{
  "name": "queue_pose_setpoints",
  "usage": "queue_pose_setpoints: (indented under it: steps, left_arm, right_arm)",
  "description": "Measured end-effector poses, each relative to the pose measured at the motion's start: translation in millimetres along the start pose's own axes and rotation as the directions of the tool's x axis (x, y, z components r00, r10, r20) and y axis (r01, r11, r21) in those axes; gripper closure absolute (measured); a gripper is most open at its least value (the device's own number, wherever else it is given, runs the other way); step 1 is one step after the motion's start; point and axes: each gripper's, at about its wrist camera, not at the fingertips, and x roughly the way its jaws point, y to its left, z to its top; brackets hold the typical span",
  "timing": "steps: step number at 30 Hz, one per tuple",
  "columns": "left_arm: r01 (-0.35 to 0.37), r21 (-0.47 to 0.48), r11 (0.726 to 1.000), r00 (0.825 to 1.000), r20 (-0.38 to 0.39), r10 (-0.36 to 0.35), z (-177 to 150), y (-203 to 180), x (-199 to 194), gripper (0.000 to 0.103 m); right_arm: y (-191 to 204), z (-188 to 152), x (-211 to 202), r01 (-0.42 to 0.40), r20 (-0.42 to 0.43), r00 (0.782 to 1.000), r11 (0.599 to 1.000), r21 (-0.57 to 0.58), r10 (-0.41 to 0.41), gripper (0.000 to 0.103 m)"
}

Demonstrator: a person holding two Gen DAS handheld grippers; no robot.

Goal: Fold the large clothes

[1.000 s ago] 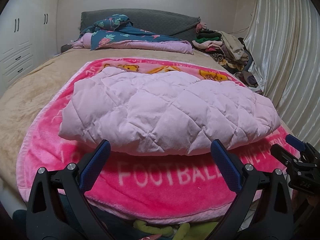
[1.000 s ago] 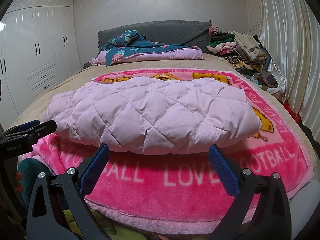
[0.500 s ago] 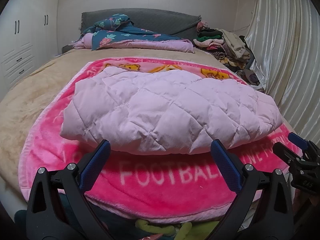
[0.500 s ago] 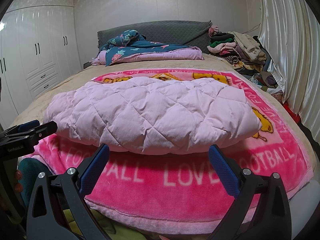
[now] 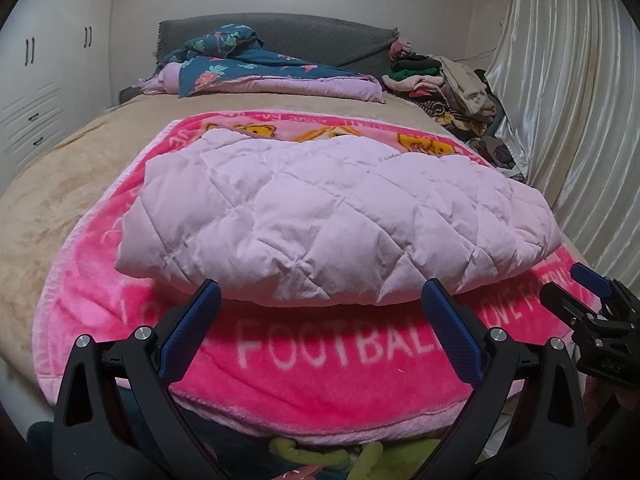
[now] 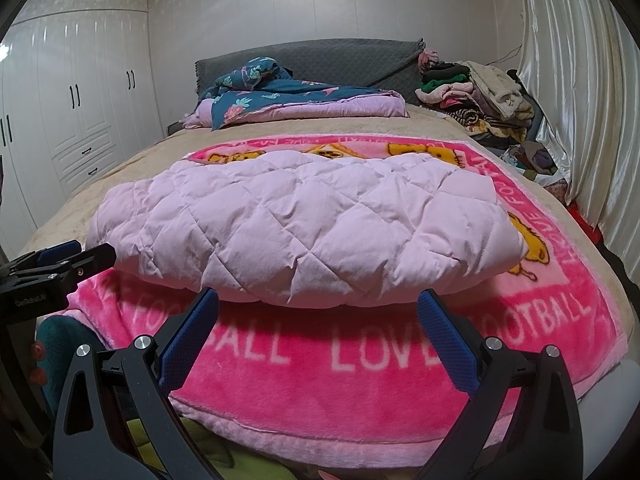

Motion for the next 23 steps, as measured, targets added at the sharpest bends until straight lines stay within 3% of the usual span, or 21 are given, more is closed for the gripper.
queue_pose_setpoints:
  steps: [13,16,18,21,22,23]
  left_arm:
    - [-0.034,-0.013,0.999,0.999,-0.018,0.034,1,6,5,0.009]
    - [-0.039,-0.036,0.999,0.999,-0.015,0.039,5,13,9,0.009]
    - [-0.043,-0.078,0.996,0.999,-0.024,0.041,11,30,14,0.009]
    - [-0.073,-0.179,0.981,0.997,-0.025,0.069,27,74,23,0.009]
    - [-0.104,-0.218,0.97,0.995,-0.03,0.1,36,95,26,0.009]
    - [-0.128,-0.253,0.959,0.992,-0.023,0.127,46,117,28,0.009]
  right_arm:
    - [-13,6,-4,0.058,0.041,0.997,0.997,0.045,-0.06,0.004]
    - [-42,7,-10,0.103,0.065,0.992,0.986,0.131,-0.112,0.004]
    - [-78,4,-14,0.176,0.072,0.978,0.959,0.22,-0.196,0.004]
    - [-162,-11,-17,0.347,-0.001,0.928,0.865,0.363,-0.373,0.004]
    - [-194,-20,-19,0.427,-0.039,0.892,0.813,0.397,-0.449,0.004]
    - [-238,-35,-24,0.543,-0.097,0.823,0.723,0.428,-0.56,0.004]
